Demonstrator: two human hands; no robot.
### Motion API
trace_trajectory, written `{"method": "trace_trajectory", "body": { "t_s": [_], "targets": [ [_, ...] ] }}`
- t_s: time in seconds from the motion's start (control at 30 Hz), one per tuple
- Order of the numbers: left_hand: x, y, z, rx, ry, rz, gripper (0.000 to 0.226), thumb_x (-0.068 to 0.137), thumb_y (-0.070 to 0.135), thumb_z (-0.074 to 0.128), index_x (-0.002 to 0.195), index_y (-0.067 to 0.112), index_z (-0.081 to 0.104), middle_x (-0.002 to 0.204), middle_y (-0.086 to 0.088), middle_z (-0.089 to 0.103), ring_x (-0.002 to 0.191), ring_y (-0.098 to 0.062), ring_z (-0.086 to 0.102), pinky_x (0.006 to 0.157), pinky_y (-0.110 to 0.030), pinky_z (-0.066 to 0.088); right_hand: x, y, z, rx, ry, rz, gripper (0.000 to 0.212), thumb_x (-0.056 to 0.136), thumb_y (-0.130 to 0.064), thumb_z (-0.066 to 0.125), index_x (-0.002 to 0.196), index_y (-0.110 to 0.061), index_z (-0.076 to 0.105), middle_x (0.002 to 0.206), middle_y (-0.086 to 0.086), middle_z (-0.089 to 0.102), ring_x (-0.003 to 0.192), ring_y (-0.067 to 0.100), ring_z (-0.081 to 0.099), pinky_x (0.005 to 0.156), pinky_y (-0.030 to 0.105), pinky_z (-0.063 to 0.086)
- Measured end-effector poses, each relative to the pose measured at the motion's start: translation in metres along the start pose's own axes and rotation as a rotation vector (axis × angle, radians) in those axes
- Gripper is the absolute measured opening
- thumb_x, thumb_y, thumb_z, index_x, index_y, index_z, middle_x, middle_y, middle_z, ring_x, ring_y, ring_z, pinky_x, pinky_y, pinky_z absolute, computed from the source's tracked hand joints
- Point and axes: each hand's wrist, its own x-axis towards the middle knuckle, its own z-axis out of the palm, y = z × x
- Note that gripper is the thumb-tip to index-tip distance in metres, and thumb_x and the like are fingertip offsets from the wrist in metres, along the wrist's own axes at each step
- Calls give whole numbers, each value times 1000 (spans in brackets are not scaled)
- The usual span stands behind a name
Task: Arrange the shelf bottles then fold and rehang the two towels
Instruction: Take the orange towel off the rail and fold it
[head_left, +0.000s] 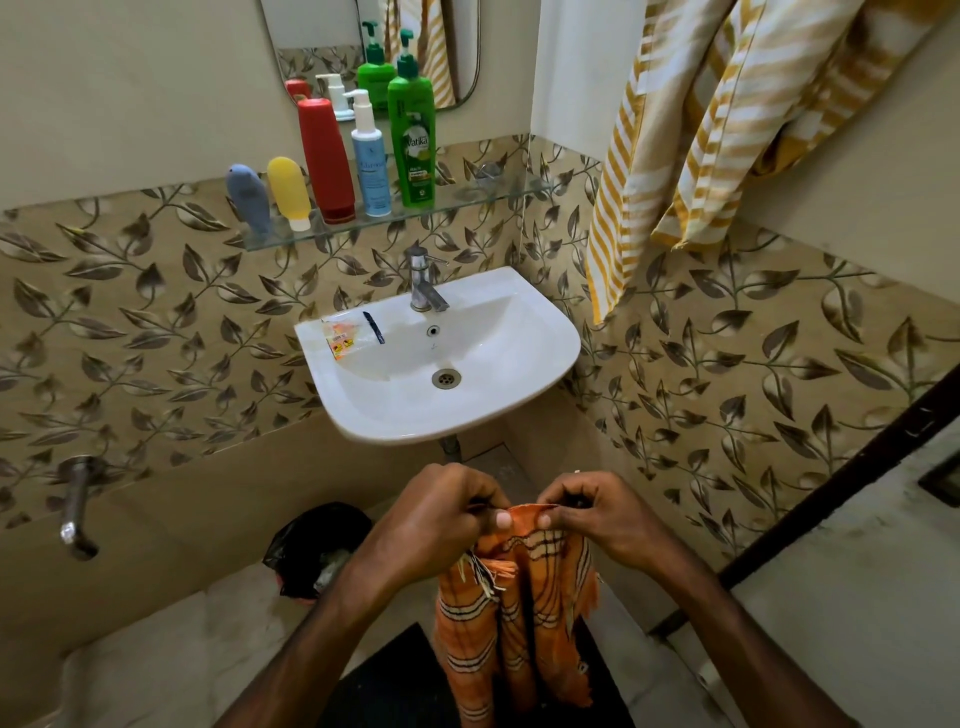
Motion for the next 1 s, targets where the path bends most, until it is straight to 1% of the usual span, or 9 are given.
{"method": "trace_trajectory", "body": {
  "t_s": [0.07,0.2,0.33,0.53,0.6,0.7,0.87,0.93,1.0],
  "targets": [
    [0,1,-1,-3,5,2,8,91,24,69,88,19,75,85,2,76,79,-8,72,78,-43,61,0,3,-3,-5,15,18,2,82,-30,78,84,-29,78,90,-3,75,84,9,69,76,30,54],
    [-2,-1,-5,-9,9,14,8,91,24,69,88,19,75,84,2,76,79,-8,72,78,-43,61,0,5,-6,-24,61,41,15,88,-16,74,84,-31,76,88,-10,77,82,2,70,74,20,52],
    [-2,-2,-9,-2,20,18,8,91,23,69,90,20,75,85,5,75,80,-6,70,78,-38,61,-1,8,-9,44,110,47,16,89,-10,72,88,-26,78,90,-3,79,83,9,73,76,24,57],
    [3,-11,-11,33,134,-50,6,89,25,71,84,25,74,80,7,74,74,-2,68,72,-28,58,-3,-5,-7,139,95,-2,12,87,-7,73,87,-18,79,84,1,79,79,8,73,72,21,57],
    [6,-15,-10,9,177,-89,6,90,24,70,87,23,76,80,7,74,75,-2,68,71,-27,57,-4,-10,-5,179,27,-10,6,85,-12,75,89,-13,80,87,7,79,80,14,74,73,25,58],
    [8,-18,-7,-16,207,-120,6,90,23,70,92,24,76,85,9,74,79,-1,68,71,-25,56,-5,-17,-1,218,-56,-35,17,83,-21,76,93,-9,80,93,13,78,86,24,75,76,30,59],
    [6,-16,3,-54,59,-38,46,90,25,70,134,33,59,119,4,72,104,-5,67,90,-35,58,3,-26,7,166,-94,-73,17,87,-23,75,97,-10,78,96,11,77,91,25,74,79,35,59],
    [6,-13,7,-92,-11,7,39,91,28,69,129,35,64,115,5,74,102,-5,69,89,-39,59,6,-25,9,128,-104,-81,13,88,-22,76,97,-13,79,96,8,77,93,25,73,82,41,58],
    [7,-9,8,-68,-9,3,21,91,29,69,111,27,73,100,5,76,91,-6,71,84,-41,61,8,-24,10,115,-96,-80,12,88,-21,76,97,-13,78,95,9,77,93,27,73,83,44,58]
  ]
}}
